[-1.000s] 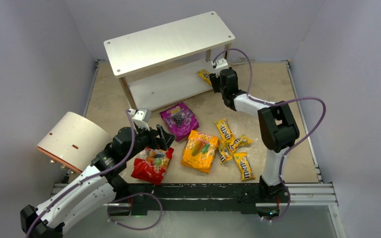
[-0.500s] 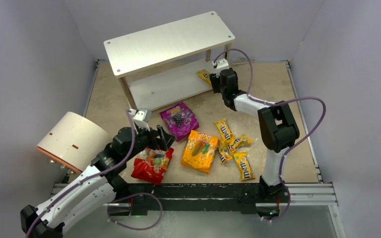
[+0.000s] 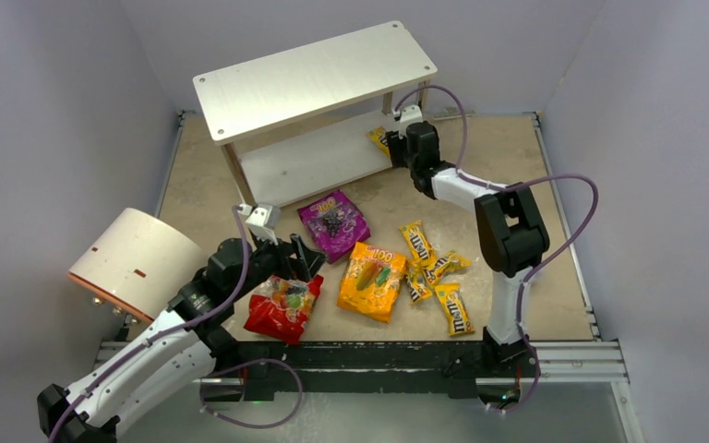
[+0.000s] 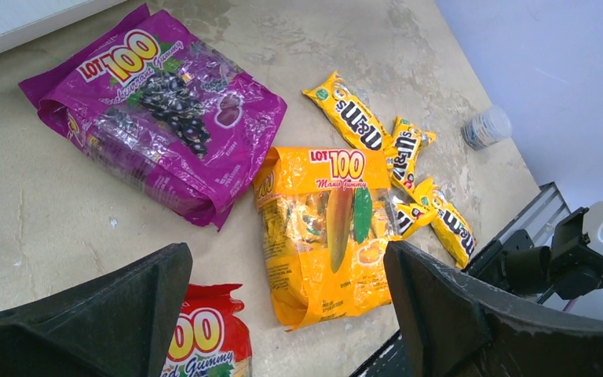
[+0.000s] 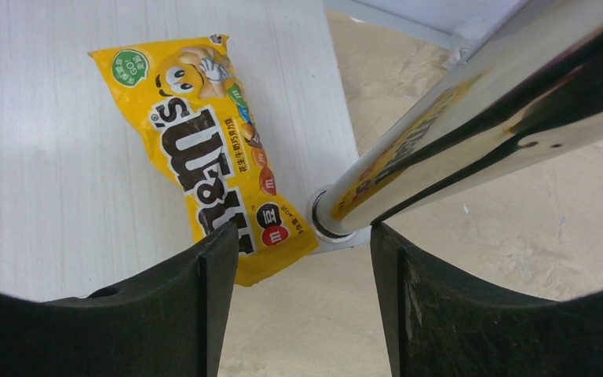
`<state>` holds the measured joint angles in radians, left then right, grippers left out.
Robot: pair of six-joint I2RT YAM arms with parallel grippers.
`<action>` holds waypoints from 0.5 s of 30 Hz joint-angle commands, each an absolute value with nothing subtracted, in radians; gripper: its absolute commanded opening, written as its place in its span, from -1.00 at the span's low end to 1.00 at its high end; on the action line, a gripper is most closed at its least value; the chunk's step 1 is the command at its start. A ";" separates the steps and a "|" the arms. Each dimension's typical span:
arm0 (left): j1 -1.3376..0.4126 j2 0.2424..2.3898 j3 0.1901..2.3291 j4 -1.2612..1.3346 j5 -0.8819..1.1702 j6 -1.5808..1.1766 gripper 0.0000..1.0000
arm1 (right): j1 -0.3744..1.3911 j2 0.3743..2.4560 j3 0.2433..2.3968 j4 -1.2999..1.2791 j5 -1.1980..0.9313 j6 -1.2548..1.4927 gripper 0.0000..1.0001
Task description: Place and organize the candy bags onto the shelf
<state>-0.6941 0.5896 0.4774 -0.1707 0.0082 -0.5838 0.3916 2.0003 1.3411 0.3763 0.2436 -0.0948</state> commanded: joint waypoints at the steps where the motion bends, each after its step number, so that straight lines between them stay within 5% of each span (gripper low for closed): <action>1: -0.696 0.572 0.473 -0.137 0.016 -0.590 1.00 | 0.393 2.018 1.406 0.363 0.216 -0.073 0.29; 15: -0.695 0.578 0.480 -0.142 0.012 -0.591 1.00 | 0.394 1.976 1.417 0.361 0.263 -0.040 0.31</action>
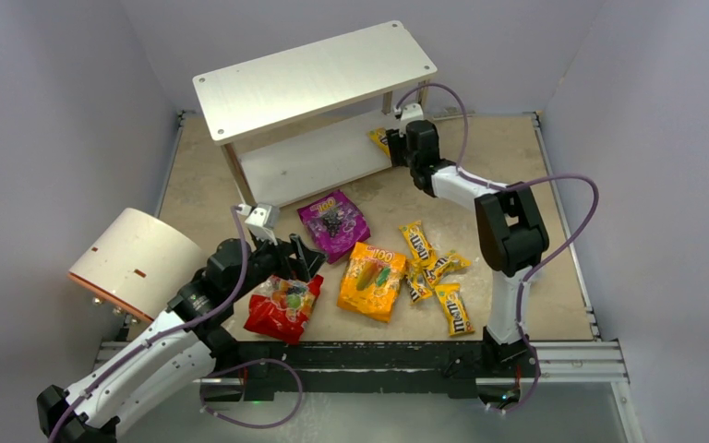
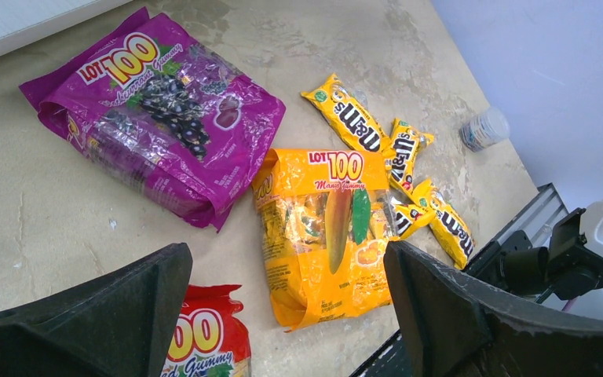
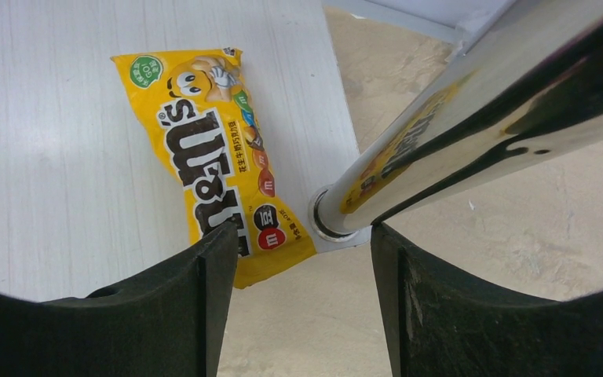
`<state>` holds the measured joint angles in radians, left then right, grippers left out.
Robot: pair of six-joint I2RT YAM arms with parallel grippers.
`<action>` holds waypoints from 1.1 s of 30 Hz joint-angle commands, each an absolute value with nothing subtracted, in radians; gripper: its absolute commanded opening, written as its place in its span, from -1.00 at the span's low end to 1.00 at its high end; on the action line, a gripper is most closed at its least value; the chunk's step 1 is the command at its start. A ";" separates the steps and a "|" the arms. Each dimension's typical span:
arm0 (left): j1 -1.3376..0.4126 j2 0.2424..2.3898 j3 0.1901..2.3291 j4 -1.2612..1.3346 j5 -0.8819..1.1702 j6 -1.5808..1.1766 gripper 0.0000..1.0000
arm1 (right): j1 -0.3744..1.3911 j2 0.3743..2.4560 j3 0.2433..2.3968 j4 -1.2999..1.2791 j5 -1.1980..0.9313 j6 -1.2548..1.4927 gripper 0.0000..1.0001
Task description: Place and organize the candy bags onto the shelf
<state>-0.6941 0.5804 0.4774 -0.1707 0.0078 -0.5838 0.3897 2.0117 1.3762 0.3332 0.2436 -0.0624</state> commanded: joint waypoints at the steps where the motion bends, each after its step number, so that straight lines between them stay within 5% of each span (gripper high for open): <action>1: -0.695 0.577 0.480 -0.143 0.012 -0.591 1.00 | 0.394 1.956 1.406 0.357 0.295 -0.039 0.31; 6: -0.696 0.577 0.479 -0.129 0.011 -0.588 1.00 | 0.397 1.721 1.269 0.315 0.348 0.080 0.38; 11: -0.695 0.594 0.478 -0.106 0.027 -0.586 1.00 | 0.399 1.396 0.972 0.121 0.373 0.328 0.71; 13: -0.695 0.602 0.475 -0.096 0.033 -0.581 1.00 | 0.397 1.252 0.826 0.081 0.287 0.377 0.95; 19: -0.696 0.644 0.475 -0.041 0.072 -0.563 1.00 | 0.396 0.948 0.586 -0.051 0.026 0.375 0.98; 23: -0.695 0.682 0.471 0.011 0.086 -0.565 1.00 | 0.396 0.931 0.565 -0.121 -0.007 0.395 0.90; 33: -0.695 0.678 0.461 0.017 0.111 -0.583 1.00 | 0.396 1.227 0.625 -0.091 0.003 0.433 0.30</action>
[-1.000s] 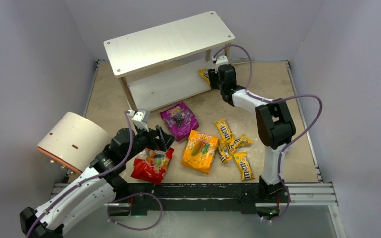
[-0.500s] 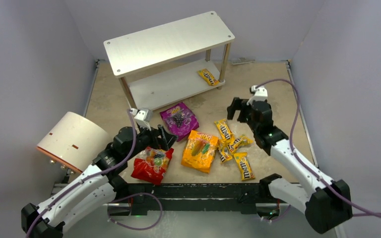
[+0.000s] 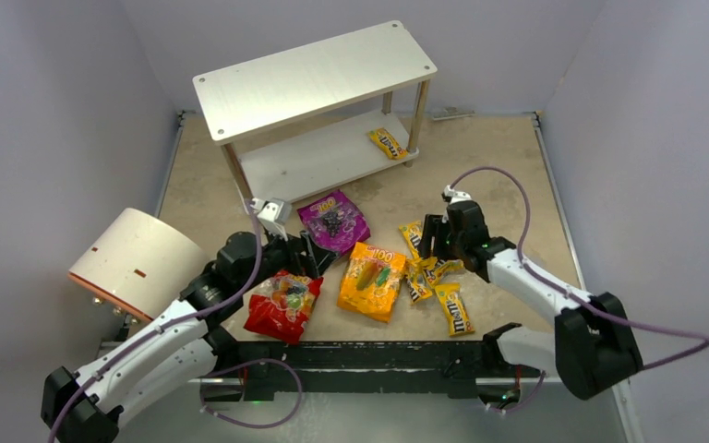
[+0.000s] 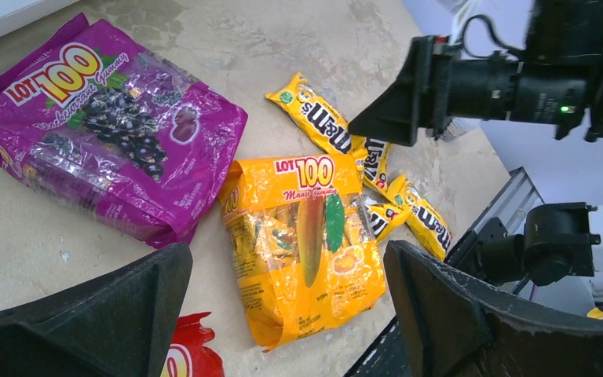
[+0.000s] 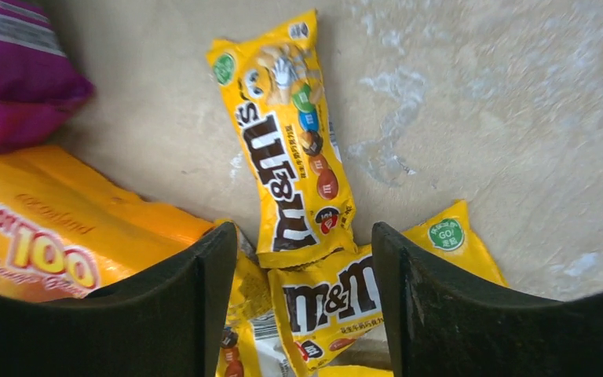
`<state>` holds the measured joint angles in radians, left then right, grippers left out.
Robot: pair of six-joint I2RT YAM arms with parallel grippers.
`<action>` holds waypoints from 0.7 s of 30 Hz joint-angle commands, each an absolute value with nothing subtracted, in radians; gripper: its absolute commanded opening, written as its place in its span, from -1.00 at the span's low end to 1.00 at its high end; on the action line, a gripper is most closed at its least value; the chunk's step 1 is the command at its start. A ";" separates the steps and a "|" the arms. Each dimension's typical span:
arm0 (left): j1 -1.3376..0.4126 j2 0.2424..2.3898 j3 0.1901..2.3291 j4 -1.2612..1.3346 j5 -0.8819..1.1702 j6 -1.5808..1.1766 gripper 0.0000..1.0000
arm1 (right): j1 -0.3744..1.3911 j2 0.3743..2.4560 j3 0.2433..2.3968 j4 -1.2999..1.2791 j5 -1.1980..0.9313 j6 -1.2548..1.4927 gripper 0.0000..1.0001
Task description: Place and organize the candy bags onto the shelf
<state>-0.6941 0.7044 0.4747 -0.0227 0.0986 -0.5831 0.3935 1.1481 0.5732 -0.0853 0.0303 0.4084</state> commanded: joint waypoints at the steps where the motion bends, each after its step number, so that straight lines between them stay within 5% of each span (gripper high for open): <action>1: -0.695 0.673 0.461 0.014 0.108 -0.584 1.00 | 0.396 1.250 0.624 -0.087 0.002 0.433 0.25; 13: -0.695 0.691 0.463 0.017 0.110 -0.587 1.00 | 0.396 1.350 0.594 0.016 -0.013 0.453 0.04; 21: -0.695 0.684 0.464 0.016 0.106 -0.594 1.00 | 0.396 1.338 0.598 0.013 -0.016 0.452 -0.56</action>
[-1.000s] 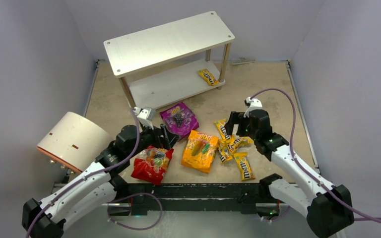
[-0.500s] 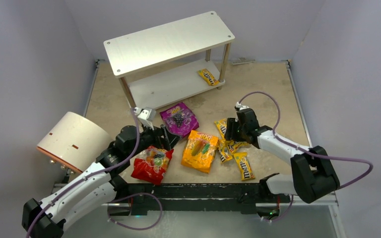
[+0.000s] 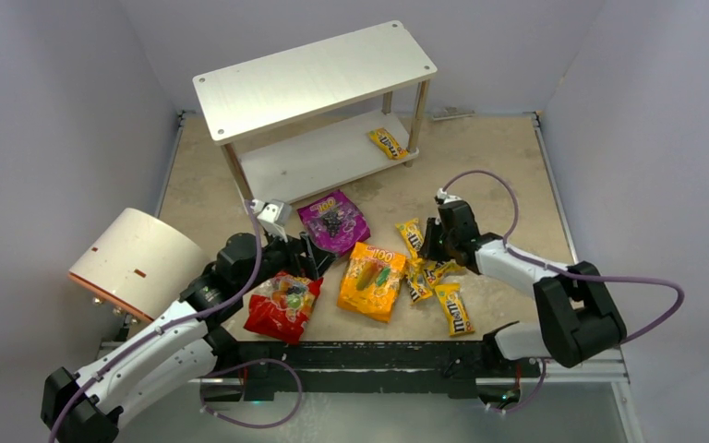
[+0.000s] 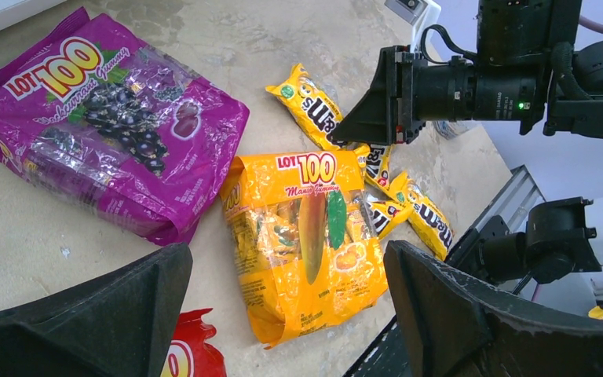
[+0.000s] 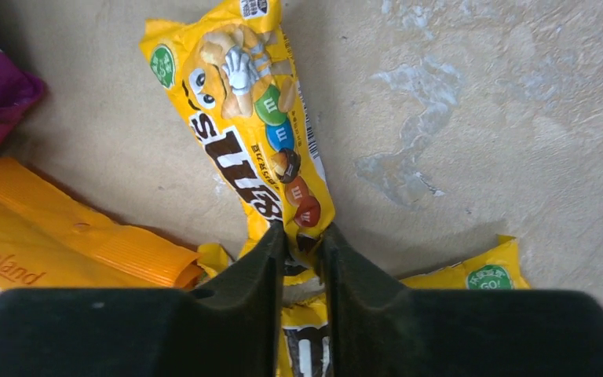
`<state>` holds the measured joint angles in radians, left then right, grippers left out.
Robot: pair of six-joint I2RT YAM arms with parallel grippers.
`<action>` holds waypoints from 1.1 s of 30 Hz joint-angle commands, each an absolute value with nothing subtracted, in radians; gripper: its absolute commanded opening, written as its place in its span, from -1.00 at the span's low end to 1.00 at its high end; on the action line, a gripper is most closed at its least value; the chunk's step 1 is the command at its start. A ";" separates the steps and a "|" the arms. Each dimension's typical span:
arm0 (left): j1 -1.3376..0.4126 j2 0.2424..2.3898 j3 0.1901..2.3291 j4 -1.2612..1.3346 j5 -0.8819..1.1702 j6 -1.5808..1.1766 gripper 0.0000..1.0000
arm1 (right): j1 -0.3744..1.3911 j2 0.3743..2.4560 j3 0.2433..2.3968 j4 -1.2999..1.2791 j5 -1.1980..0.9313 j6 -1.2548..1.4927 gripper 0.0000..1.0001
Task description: Place and organize the candy bags onto the shelf
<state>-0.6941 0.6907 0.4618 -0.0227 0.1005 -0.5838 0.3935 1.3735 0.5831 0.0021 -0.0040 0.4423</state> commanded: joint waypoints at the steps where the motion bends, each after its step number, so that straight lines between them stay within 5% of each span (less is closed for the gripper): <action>1: -0.695 0.689 0.464 0.018 0.105 -0.595 1.00 | 0.396 1.319 0.595 0.014 -0.013 0.451 -0.66; 6: -0.695 0.707 0.470 0.026 0.112 -0.597 1.00 | 0.396 1.197 0.586 0.023 -0.002 0.448 -0.90; 15: -0.695 0.706 0.476 0.024 0.114 -0.597 1.00 | 0.396 1.123 0.626 0.075 -0.029 0.442 -0.87; 33: -0.696 0.539 0.495 -0.173 0.003 -0.597 1.00 | 0.430 1.819 1.291 0.268 -0.018 0.355 -0.85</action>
<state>-0.6945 0.5694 0.4637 -0.1490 0.0360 -0.5873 0.4187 1.7180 1.1469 0.2417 -0.0605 0.3901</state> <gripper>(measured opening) 0.996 0.074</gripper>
